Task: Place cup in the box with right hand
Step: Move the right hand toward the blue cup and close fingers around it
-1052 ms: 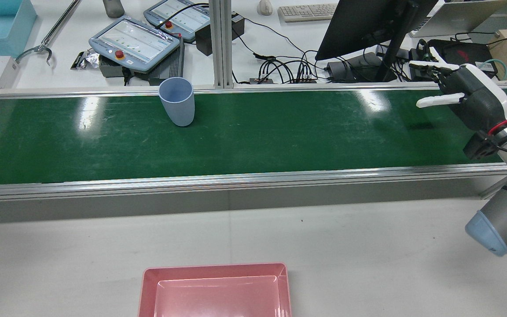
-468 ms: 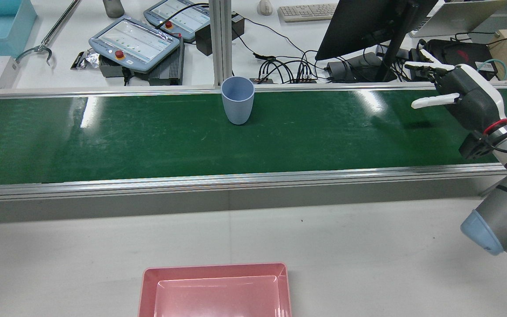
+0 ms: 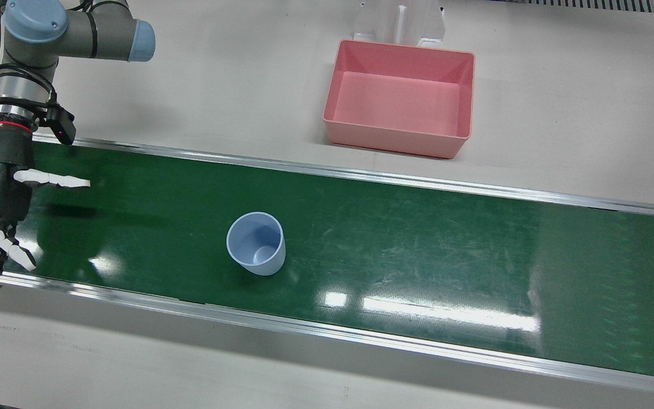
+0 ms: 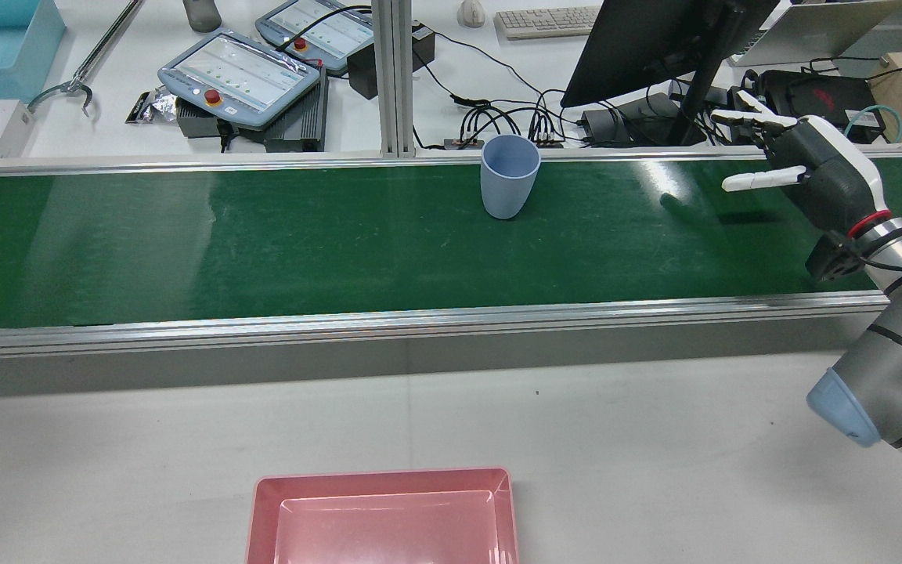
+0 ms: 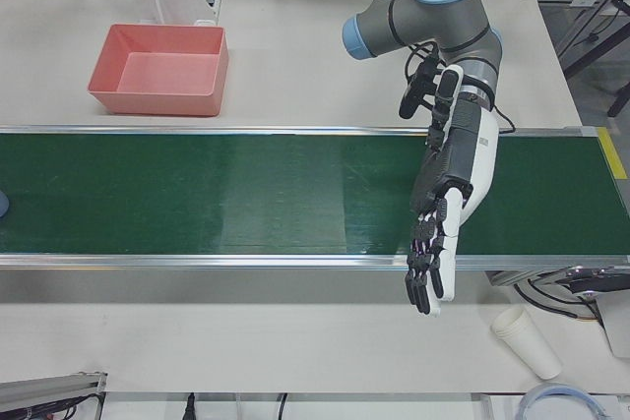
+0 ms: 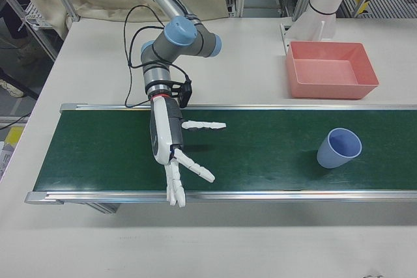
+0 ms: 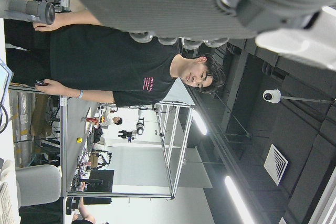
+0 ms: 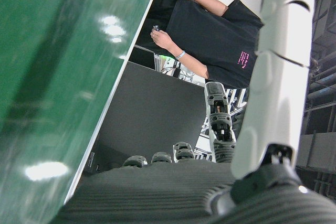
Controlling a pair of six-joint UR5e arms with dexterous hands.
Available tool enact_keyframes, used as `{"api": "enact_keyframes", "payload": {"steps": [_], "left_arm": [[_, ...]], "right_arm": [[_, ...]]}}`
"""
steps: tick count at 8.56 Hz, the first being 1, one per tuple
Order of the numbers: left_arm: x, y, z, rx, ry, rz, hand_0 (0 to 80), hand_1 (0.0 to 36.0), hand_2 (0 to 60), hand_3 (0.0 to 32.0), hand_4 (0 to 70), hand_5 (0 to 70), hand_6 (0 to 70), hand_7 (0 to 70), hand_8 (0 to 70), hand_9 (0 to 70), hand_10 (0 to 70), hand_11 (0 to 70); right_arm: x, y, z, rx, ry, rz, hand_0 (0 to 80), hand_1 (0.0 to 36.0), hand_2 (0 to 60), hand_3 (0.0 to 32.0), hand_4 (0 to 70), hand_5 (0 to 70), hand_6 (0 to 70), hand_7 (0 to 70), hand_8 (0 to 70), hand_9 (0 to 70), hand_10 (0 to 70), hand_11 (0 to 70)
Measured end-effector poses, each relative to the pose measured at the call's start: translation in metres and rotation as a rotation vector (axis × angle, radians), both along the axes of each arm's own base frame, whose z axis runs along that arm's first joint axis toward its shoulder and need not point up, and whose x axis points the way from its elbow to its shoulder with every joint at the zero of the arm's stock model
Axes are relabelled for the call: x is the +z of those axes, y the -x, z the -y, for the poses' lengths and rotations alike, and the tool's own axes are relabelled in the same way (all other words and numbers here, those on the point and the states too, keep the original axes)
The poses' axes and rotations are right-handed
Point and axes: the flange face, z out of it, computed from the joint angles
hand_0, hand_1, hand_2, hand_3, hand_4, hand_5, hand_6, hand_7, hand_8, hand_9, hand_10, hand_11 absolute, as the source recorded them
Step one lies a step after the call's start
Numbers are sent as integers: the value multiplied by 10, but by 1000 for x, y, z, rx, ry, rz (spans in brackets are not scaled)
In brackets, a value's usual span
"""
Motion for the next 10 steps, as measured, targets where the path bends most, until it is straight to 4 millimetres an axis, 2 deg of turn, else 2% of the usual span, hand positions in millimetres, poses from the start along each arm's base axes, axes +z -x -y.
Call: {"api": "enact_keyframes", "payload": {"steps": [1, 2, 3, 4, 6, 7, 8, 9, 10], "left_arm": [[0, 0, 0, 0, 0, 0, 0, 0, 0, 0, 0, 0, 0, 0, 0, 0, 0, 0], [0, 0, 0, 0, 0, 0, 0, 0, 0, 0, 0, 0, 0, 0, 0, 0, 0, 0], [0, 0, 0, 0, 0, 0, 0, 0, 0, 0, 0, 0, 0, 0, 0, 0, 0, 0], [0, 0, 0, 0, -1, 0, 0, 0, 0, 0, 0, 0, 0, 0, 0, 0, 0, 0], [0, 0, 0, 0, 0, 0, 0, 0, 0, 0, 0, 0, 0, 0, 0, 0, 0, 0], [0, 0, 0, 0, 0, 0, 0, 0, 0, 0, 0, 0, 0, 0, 0, 0, 0, 0], [0, 0, 0, -1, 0, 0, 0, 0, 0, 0, 0, 0, 0, 0, 0, 0, 0, 0], [0, 0, 0, -1, 0, 0, 0, 0, 0, 0, 0, 0, 0, 0, 0, 0, 0, 0], [0, 0, 0, 0, 0, 0, 0, 0, 0, 0, 0, 0, 0, 0, 0, 0, 0, 0]], "right_arm": [[-1, 3, 0, -5, -1, 1, 593, 169, 0, 0, 162, 56, 24, 80, 0, 2, 0, 0], [-2, 8, 0, -13, -3, 2, 586, 178, 20, 0, 149, 56, 24, 82, 0, 2, 0, 1], [-2, 11, 0, -18, -3, 1, 592, 169, 0, 0, 157, 55, 23, 83, 0, 2, 0, 1], [-2, 13, -1, -22, -2, 1, 573, 195, 61, 0, 119, 56, 22, 81, 0, 2, 0, 0], [-2, 21, -3, -30, -2, 3, 591, 169, 0, 0, 154, 56, 22, 84, 0, 2, 0, 2], [-2, 26, -4, -30, -1, 4, 572, 197, 65, 2, 110, 56, 20, 83, 0, 2, 0, 0], [-3, 30, -5, -30, -2, 6, 591, 184, 20, 2, 135, 57, 21, 86, 0, 3, 0, 1], [-3, 33, -6, -31, -3, 7, 607, 203, 23, 18, 128, 63, 20, 83, 0, 2, 0, 6], [-3, 33, -6, -24, -2, 9, 635, 295, 194, 0, 129, 81, 39, 117, 0, 9, 0, 24]]}}
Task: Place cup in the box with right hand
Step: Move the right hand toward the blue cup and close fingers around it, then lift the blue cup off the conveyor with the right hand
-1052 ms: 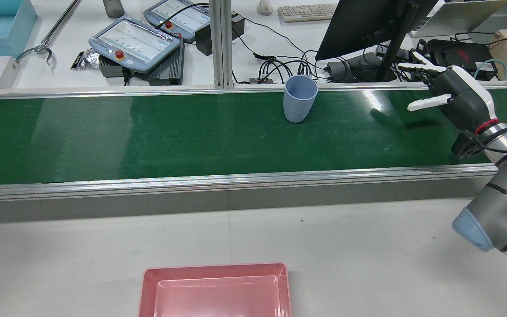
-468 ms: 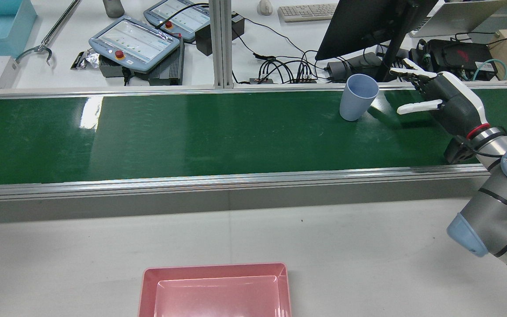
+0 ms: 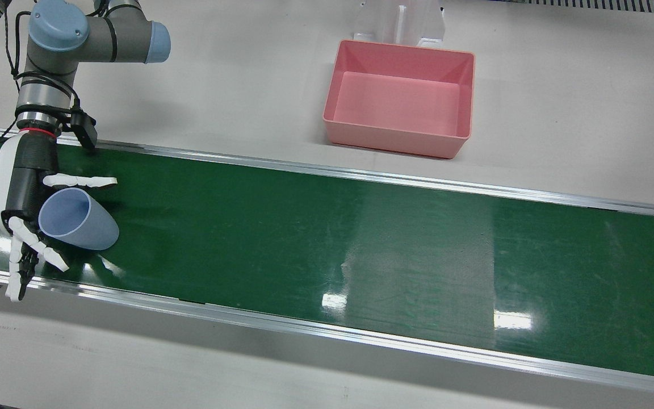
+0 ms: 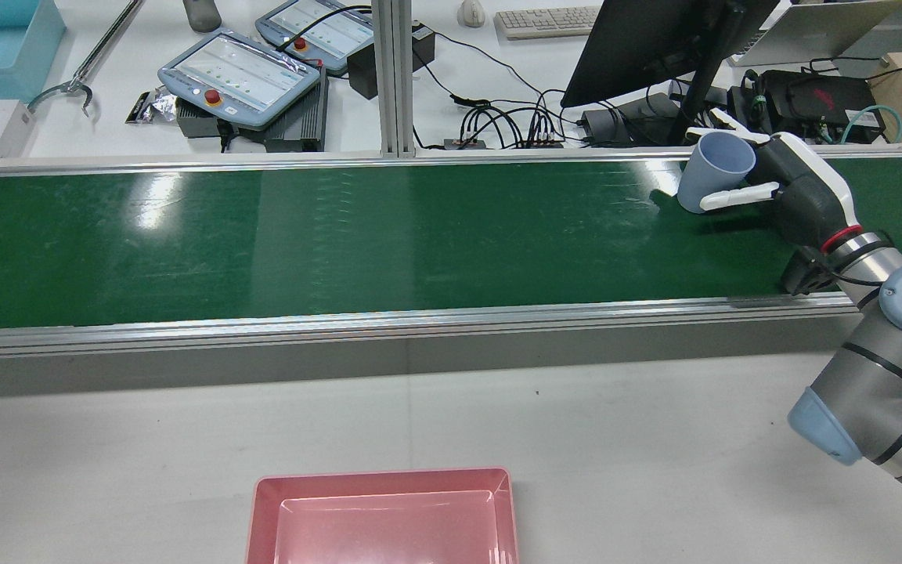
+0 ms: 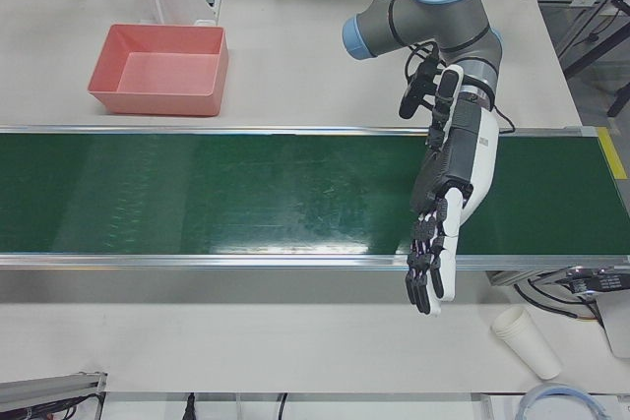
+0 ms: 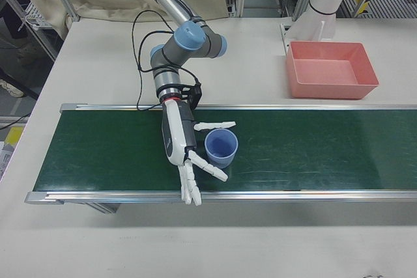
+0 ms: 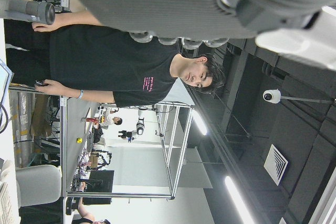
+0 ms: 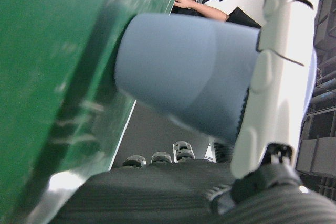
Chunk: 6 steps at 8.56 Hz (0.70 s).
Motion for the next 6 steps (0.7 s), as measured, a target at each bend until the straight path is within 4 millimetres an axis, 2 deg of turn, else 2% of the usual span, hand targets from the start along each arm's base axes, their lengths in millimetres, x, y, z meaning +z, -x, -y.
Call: {"api": "enact_keyframes", "payload": {"steps": [1, 2, 3, 4, 5, 6], "left_arm": [[0, 0, 0, 0, 0, 0, 0, 0, 0, 0, 0, 0, 0, 0, 0, 0, 0, 0], [0, 0, 0, 0, -1, 0, 0, 0, 0, 0, 0, 0, 0, 0, 0, 0, 0, 0], [0, 0, 0, 0, 0, 0, 0, 0, 0, 0, 0, 0, 0, 0, 0, 0, 0, 0], [0, 0, 0, 0, 0, 0, 0, 0, 0, 0, 0, 0, 0, 0, 0, 0, 0, 0], [0, 0, 0, 0, 0, 0, 0, 0, 0, 0, 0, 0, 0, 0, 0, 0, 0, 0], [0, 0, 0, 0, 0, 0, 0, 0, 0, 0, 0, 0, 0, 0, 0, 0, 0, 0]], "right_arm": [[-1, 0, 0, 18, 0, 5, 596, 360, 600, 0, 325, 141, 196, 696, 242, 417, 143, 242], [-2, 1, 0, 32, 0, 10, 800, 360, 600, 0, 677, 273, 475, 700, 700, 700, 662, 700], [-4, -1, 1, 43, -3, 17, 800, 360, 600, 0, 697, 302, 544, 700, 700, 700, 700, 700], [-16, -9, 2, 58, -23, 32, 762, 360, 600, 0, 700, 325, 579, 700, 700, 700, 700, 700], [-35, -21, 1, 75, -51, 51, 777, 360, 600, 0, 700, 341, 602, 700, 700, 700, 700, 700], [-63, -36, -1, 94, -88, 74, 760, 360, 600, 0, 700, 341, 599, 700, 700, 700, 700, 700]]}}
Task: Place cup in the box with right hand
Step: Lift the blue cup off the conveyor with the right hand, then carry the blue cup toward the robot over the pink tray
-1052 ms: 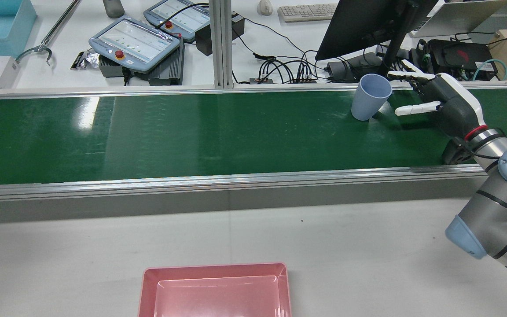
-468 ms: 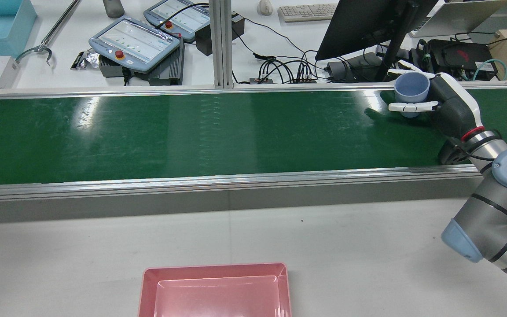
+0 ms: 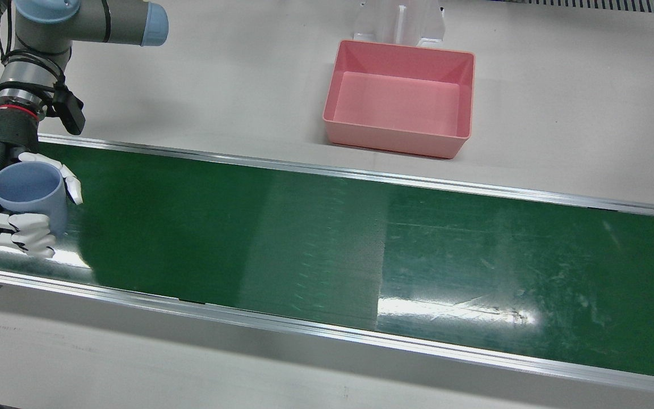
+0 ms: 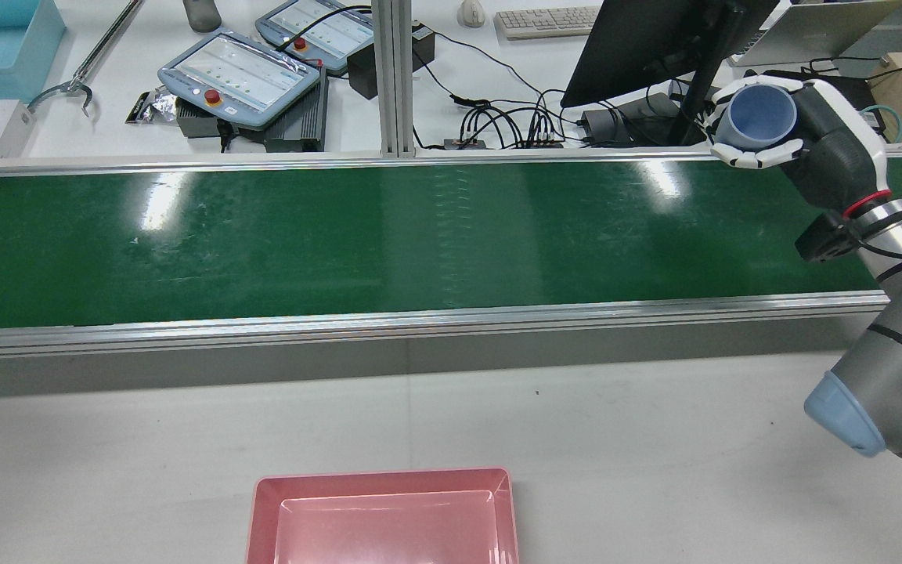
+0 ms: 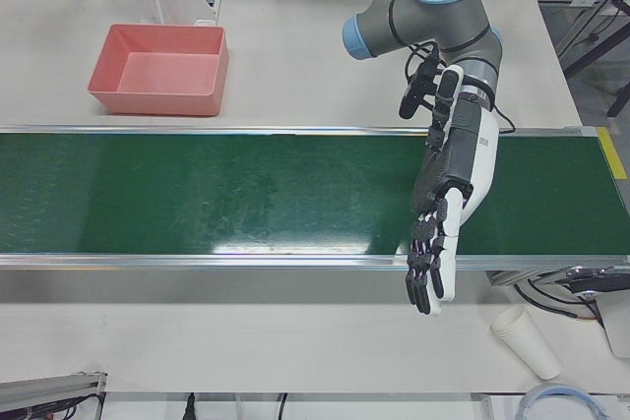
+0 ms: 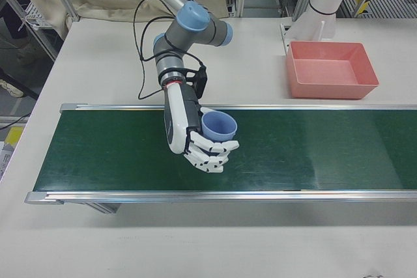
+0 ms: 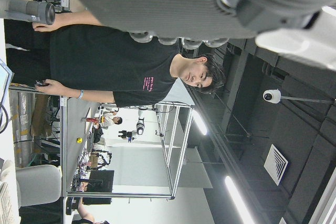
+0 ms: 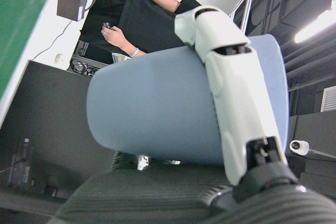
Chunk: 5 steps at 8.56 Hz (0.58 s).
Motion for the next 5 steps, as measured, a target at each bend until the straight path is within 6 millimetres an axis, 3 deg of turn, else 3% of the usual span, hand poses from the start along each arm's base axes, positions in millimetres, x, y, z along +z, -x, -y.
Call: {"api": "enact_keyframes", "payload": {"steps": [1, 2, 4, 5], "left_arm": [[0, 0, 0, 1, 0, 0, 0, 0, 0, 0, 0, 0, 0, 0, 0, 0, 0, 0], [0, 0, 0, 1, 0, 0, 0, 0, 0, 0, 0, 0, 0, 0, 0, 0, 0, 0], [0, 0, 0, -1, -2, 2, 0, 0, 0, 0, 0, 0, 0, 0, 0, 0, 0, 0], [-1, 0, 0, -3, -5, 4, 0, 0, 0, 0, 0, 0, 0, 0, 0, 0, 0, 0]], "right_arm": [[-29, -15, -6, 18, -32, 19, 777, 360, 600, 0, 700, 338, 594, 700, 700, 700, 700, 700], [-56, -30, -12, 39, -63, 35, 708, 360, 600, 0, 615, 337, 591, 700, 700, 700, 700, 700], [-97, -59, -25, 80, -114, 63, 777, 360, 600, 0, 645, 333, 584, 700, 700, 700, 700, 700], [-106, -64, -28, 88, -125, 68, 800, 360, 600, 0, 646, 332, 582, 700, 700, 700, 700, 700]]}}
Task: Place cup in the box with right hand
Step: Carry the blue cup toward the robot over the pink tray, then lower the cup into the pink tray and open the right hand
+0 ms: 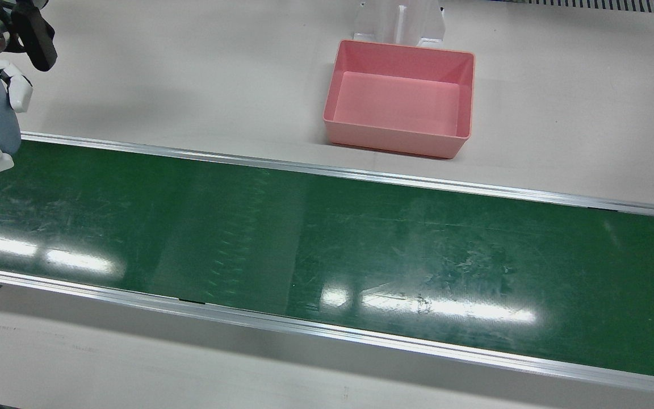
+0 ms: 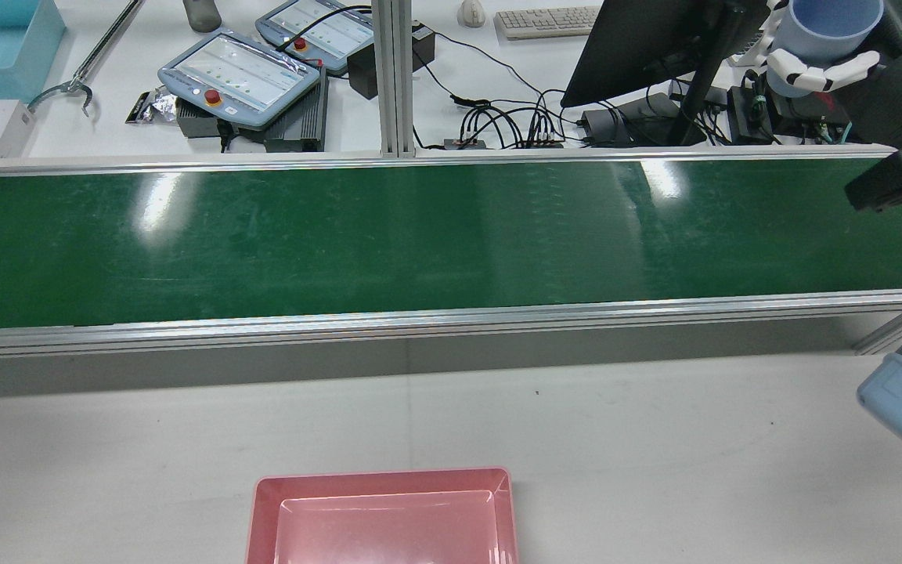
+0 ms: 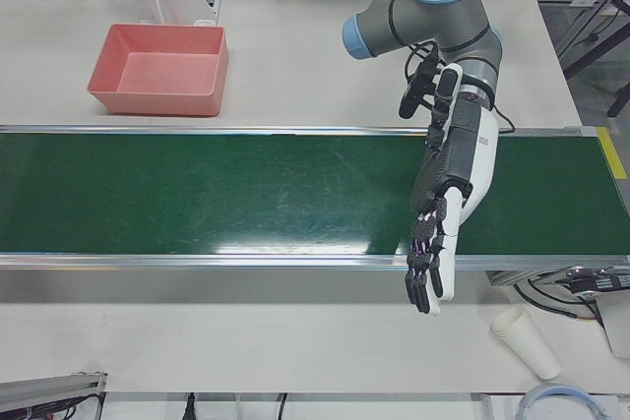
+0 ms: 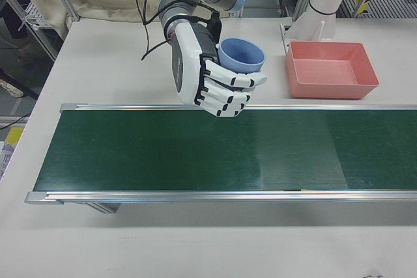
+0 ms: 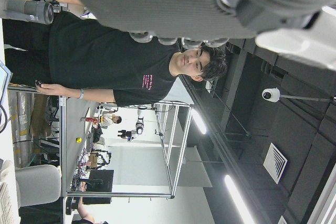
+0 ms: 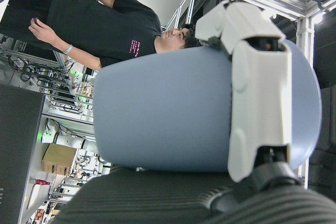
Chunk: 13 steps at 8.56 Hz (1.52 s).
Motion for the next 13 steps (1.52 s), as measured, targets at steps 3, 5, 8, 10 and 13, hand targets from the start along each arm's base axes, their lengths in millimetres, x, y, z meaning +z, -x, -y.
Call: {"api": "enact_keyframes", "payload": {"steps": [3, 5, 8, 10, 13], "left_arm": [[-1, 0, 0, -1, -5, 2, 0, 0, 0, 0, 0, 0, 0, 0, 0, 0, 0, 0], [-1, 0, 0, 0, -5, 2, 0, 0, 0, 0, 0, 0, 0, 0, 0, 0, 0, 0], [-1, 0, 0, 0, -5, 2, 0, 0, 0, 0, 0, 0, 0, 0, 0, 0, 0, 0], [-1, -1, 1, 0, -4, 3, 0, 0, 0, 0, 0, 0, 0, 0, 0, 0, 0, 0], [0, -1, 1, 1, -4, 3, 0, 0, 0, 0, 0, 0, 0, 0, 0, 0, 0, 0]], "right_arm": [[-38, 40, 0, -93, -79, -51, 800, 360, 600, 0, 644, 316, 559, 700, 700, 700, 700, 700], [-75, 95, -31, -211, -158, -93, 800, 360, 600, 0, 607, 308, 544, 700, 700, 700, 700, 700], [-111, 196, -115, -425, -252, -120, 762, 360, 600, 0, 545, 303, 528, 700, 700, 700, 700, 700], [-117, 253, -165, -539, -266, -108, 788, 360, 600, 0, 441, 302, 502, 700, 700, 700, 700, 700], [-117, 301, -214, -647, -261, -82, 800, 360, 600, 0, 343, 291, 426, 700, 700, 700, 700, 700]]}}
